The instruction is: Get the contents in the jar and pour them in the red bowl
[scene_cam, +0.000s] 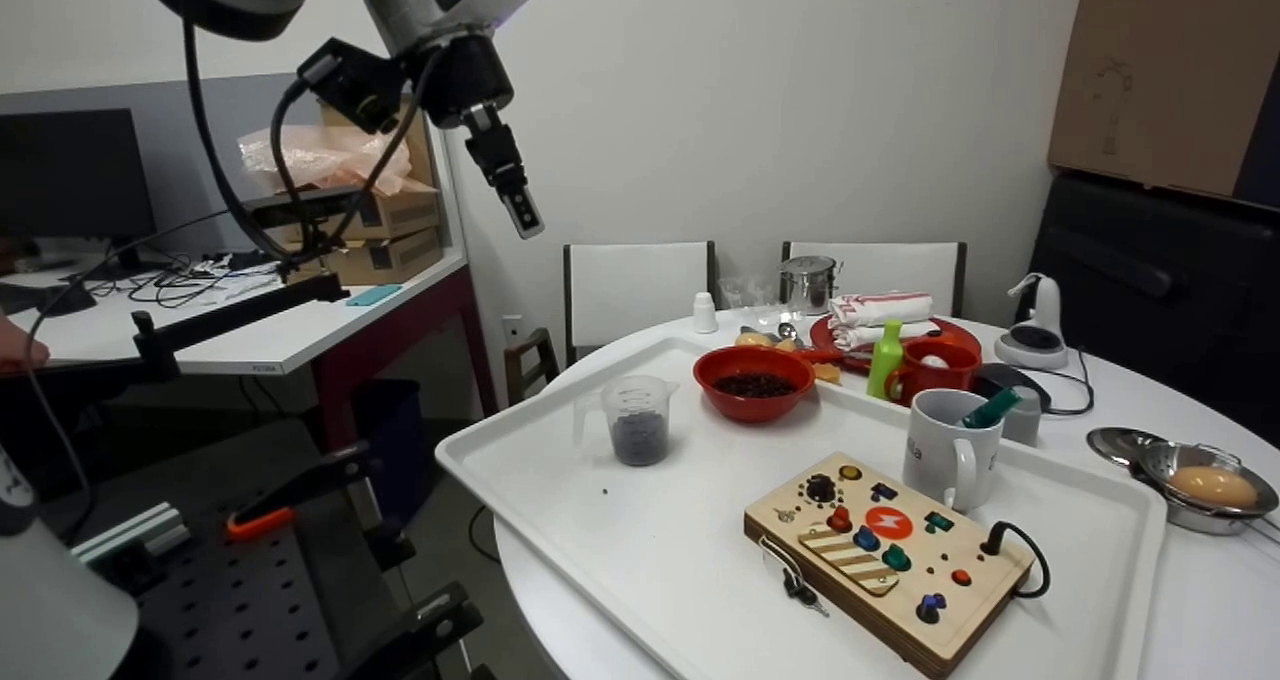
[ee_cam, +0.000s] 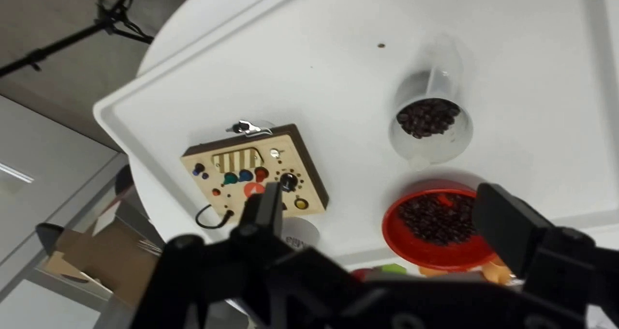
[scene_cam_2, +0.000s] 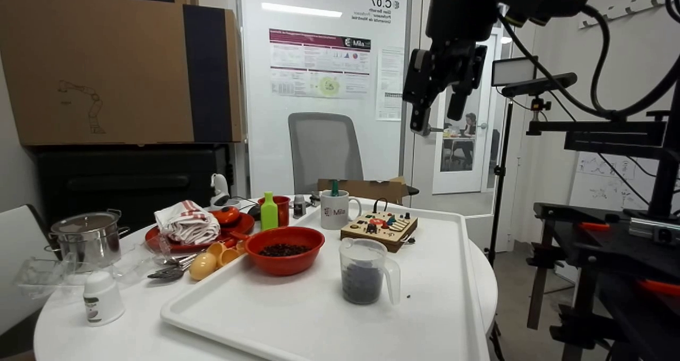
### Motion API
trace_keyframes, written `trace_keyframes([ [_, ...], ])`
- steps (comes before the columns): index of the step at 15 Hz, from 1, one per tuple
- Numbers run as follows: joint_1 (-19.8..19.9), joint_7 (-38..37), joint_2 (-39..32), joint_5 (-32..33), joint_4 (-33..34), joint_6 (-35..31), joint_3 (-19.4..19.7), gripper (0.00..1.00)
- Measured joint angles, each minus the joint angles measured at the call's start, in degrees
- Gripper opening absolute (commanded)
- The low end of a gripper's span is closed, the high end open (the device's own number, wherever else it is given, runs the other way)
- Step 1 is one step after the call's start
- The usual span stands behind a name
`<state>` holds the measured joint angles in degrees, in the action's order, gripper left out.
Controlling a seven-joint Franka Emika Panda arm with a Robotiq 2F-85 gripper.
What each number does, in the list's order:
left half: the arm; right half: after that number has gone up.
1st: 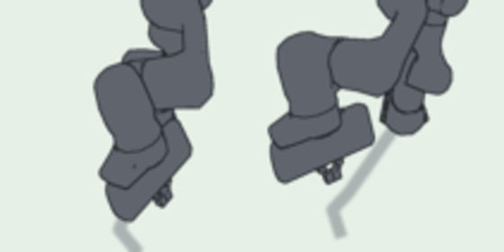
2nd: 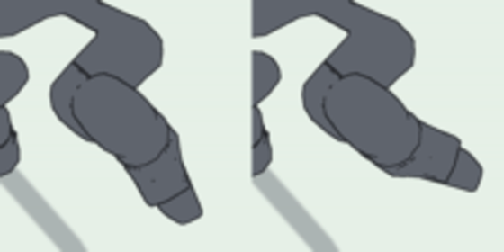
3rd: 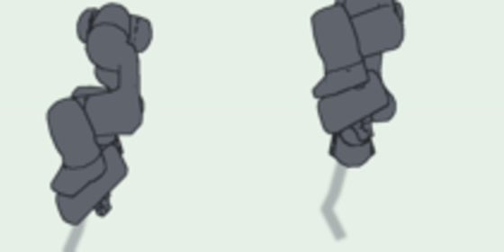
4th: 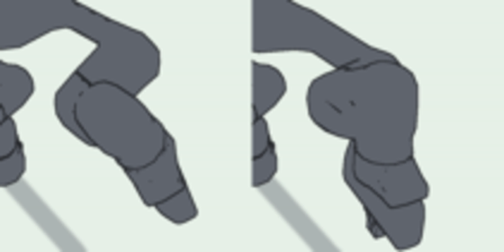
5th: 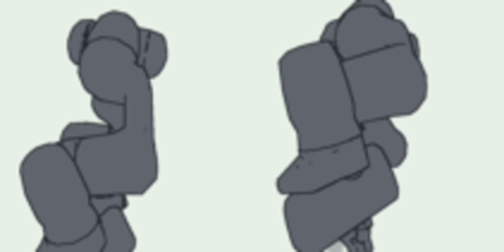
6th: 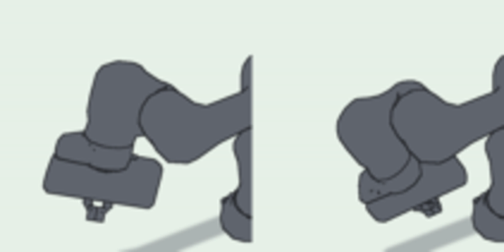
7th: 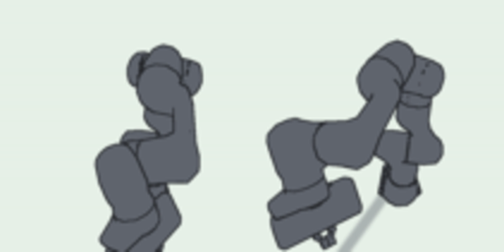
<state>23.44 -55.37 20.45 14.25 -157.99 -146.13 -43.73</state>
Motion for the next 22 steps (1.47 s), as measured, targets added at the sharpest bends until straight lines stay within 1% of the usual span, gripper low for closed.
trace_keyframes([
  [2, -0.5, -1.9, -4.0, 2.5, 1.1, 1.5, 1.2, 1.00],
  [3, -1.7, -2.0, -5.5, 3.2, 1.4, 1.5, 2.8, 1.00],
  [4, -2.9, -2.0, -6.0, 3.6, 1.4, 1.5, 4.4, 1.00],
  [7, -5.3, -2.0, -5.8, 4.1, 1.3, 1.5, 7.0, 1.00],
  [9, -9.2, -2.0, -6.0, 4.1, 0.8, 1.2, 11.4, 1.00],
  [11, -12.7, -1.7, -7.4, 4.1, 0.3, -0.6, 15.6, 1.00],
  [15, -18.2, -1.6, -13.3, 4.1, 0.6, -4.8, 21.5, 1.00],
  [18, -21.3, -1.6, -17.6, 4.2, 2.0, -6.8, 24.4, 1.00],
  [22, -21.5, -1.6, -23.3, 5.4, 5.8, -6.9, 24.1, 1.00],
])
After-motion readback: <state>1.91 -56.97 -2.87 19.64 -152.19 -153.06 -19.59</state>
